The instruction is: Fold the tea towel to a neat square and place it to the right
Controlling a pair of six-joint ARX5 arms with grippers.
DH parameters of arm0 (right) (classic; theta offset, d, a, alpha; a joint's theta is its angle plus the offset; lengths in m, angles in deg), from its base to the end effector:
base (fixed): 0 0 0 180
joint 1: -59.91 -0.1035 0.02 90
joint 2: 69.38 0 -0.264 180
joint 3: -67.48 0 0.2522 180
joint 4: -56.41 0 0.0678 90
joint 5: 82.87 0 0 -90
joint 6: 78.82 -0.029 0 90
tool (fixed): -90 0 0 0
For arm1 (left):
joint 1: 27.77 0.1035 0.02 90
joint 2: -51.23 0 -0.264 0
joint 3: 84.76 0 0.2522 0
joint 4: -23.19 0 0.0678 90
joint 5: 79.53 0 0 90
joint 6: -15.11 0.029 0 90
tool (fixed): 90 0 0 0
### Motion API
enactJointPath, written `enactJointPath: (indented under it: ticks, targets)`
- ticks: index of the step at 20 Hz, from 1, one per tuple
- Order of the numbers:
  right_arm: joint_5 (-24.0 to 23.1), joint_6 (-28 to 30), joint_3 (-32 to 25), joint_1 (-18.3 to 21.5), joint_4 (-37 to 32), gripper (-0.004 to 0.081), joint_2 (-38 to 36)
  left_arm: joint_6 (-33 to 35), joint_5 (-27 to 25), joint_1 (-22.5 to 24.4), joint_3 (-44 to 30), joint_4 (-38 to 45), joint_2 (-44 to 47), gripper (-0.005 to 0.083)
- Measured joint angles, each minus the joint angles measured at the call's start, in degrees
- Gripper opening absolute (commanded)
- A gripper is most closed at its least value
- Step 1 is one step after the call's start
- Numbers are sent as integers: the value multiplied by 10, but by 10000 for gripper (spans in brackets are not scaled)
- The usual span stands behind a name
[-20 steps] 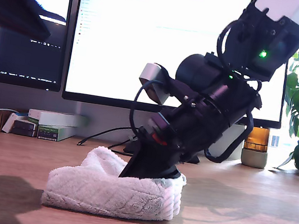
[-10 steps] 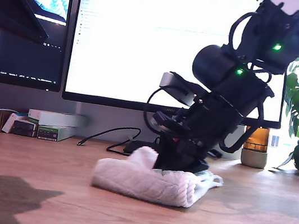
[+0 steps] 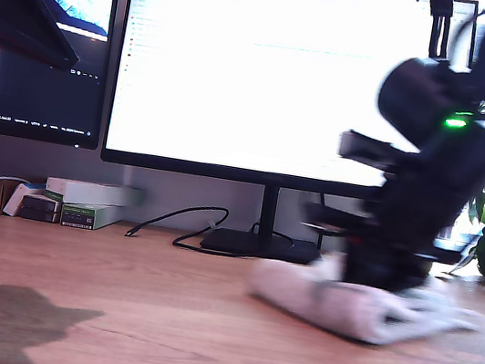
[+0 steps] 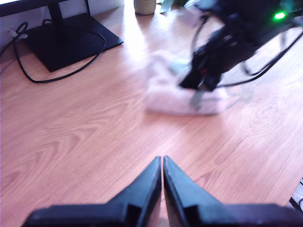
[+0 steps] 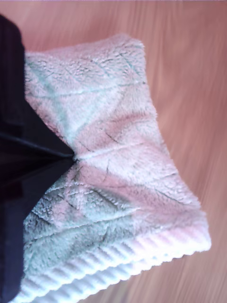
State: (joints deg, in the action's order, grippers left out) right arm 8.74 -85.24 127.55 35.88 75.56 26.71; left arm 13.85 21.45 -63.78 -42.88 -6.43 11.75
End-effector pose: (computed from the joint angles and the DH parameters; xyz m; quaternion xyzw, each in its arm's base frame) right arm 0.2803 0.1259 0.1383 -0.0415 0.4645 0.1709 0.8679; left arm 0.1212 -0.0949 0.2379 0.0412 0.2340 -0.3849 0.8918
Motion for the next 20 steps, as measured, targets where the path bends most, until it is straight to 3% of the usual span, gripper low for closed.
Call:
enactJointPath:
  ticks: [6,12,20]
  targets:
    - [-80,-76,-60,61,82,-13,-90,0,0,0,0,2,0,-22]
    - [-159,-164,-67,79,212,-13,-127,-1,12,0,0,5,0,-22]
    - [-188,-227,-120,79,207,-13,-176,-1,20,0,0,5,0,-22]
